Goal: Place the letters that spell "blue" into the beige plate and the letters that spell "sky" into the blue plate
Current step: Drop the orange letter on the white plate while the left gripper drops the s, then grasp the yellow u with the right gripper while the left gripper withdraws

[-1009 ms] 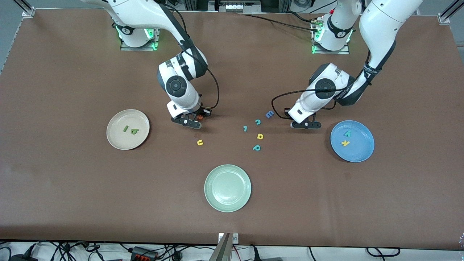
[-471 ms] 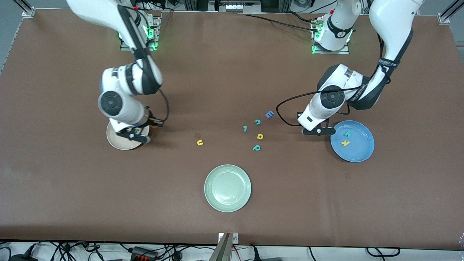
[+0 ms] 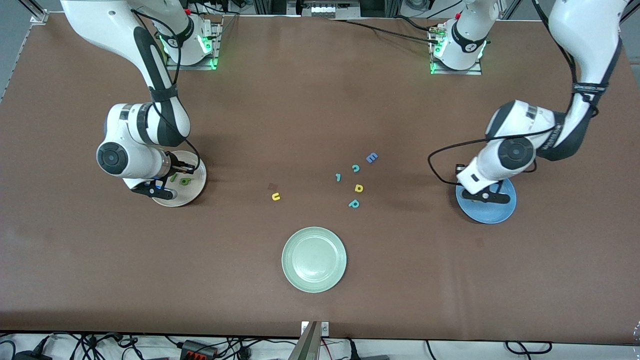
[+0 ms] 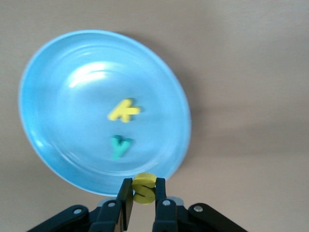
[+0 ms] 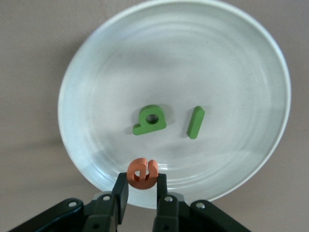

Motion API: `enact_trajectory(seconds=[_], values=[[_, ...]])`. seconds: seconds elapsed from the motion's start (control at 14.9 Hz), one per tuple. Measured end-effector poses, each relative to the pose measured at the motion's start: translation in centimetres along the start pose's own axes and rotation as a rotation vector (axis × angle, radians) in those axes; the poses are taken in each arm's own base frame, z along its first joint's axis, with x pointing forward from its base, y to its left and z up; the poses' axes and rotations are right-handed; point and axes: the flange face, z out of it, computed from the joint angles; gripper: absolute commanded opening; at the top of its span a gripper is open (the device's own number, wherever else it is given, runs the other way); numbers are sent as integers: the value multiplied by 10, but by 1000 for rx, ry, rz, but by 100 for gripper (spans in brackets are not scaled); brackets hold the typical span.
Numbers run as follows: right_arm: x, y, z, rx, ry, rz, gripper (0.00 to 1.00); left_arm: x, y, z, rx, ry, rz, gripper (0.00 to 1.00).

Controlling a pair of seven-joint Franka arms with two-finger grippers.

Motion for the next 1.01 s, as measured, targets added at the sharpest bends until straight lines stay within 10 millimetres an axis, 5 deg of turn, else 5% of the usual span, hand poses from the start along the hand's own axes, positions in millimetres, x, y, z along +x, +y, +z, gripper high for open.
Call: enact_trajectory(seconds=[0.07,0.27,0.47,0.74,0.87,1.01], values=[[1,1,3,-4,-4,3,100,1,-6,3,-5,-2,8,100],[4,-2,-4,3,12,0,100,3,1,3,-8,1,25,100],[11,-29,-41,67,77,-15,100,7,8,-6,-7,17,36,100],[1,-129,-95,108,195,-152,100,13,13,-47,21,-16,41,100],[-5,-176,-92,89,224,-219,100,18,17,-88,36,-19,39,100],[-2,-202,-77,63,257,-325,100,22,16,-121,33,10,27,100]])
